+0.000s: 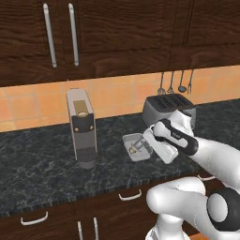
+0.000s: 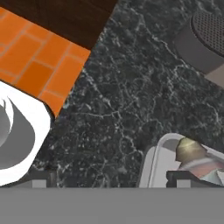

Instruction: Take the meat container that has the fish and place it on the second highest rack of the freezer. Then take the vegetable container that has the lemon wedge and tomato and place it on the highest rack of the freezer.

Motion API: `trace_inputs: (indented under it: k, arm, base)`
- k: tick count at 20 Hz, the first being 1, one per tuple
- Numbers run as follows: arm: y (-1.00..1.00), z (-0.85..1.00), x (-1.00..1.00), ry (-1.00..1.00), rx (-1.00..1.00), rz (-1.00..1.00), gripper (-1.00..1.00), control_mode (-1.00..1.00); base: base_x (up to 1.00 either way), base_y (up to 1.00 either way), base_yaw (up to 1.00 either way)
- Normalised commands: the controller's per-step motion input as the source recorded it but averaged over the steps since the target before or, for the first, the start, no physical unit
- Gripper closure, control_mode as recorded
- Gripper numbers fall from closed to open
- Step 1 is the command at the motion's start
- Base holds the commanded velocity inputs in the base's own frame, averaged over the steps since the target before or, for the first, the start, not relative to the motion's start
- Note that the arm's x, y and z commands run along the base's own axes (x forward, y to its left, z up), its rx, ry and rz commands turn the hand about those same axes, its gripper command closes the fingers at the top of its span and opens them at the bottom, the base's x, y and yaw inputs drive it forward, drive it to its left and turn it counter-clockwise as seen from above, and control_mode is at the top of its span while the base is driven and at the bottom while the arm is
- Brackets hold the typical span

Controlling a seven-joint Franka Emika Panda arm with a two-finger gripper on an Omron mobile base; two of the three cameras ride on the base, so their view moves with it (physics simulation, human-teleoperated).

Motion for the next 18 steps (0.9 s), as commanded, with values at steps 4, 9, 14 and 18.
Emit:
trace_inputs:
  k: [4, 9, 14, 18]
  arm:
    - [0.00, -0.28, 0.59, 0.03, 0.00, 0.00, -1.00, -1.00]
    - [0.07, -0.46, 0.33, 0.02, 0.00, -0.02, -1.00, -1.00]
    - [0.08, -0.48, 0.29, 0.01, 0.00, -0.03, -1.00, -1.00]
    - [0.04, -0.35, 0.03, 0.00, 0.00, -0.03, 1.00, -1.00]
  base:
    - [0.00, 0.00, 0.00]
    - [0.00, 0.00, 0.00]
    - [0.00, 0.00, 0.00]
    - [0.00, 0.00, 0.00]
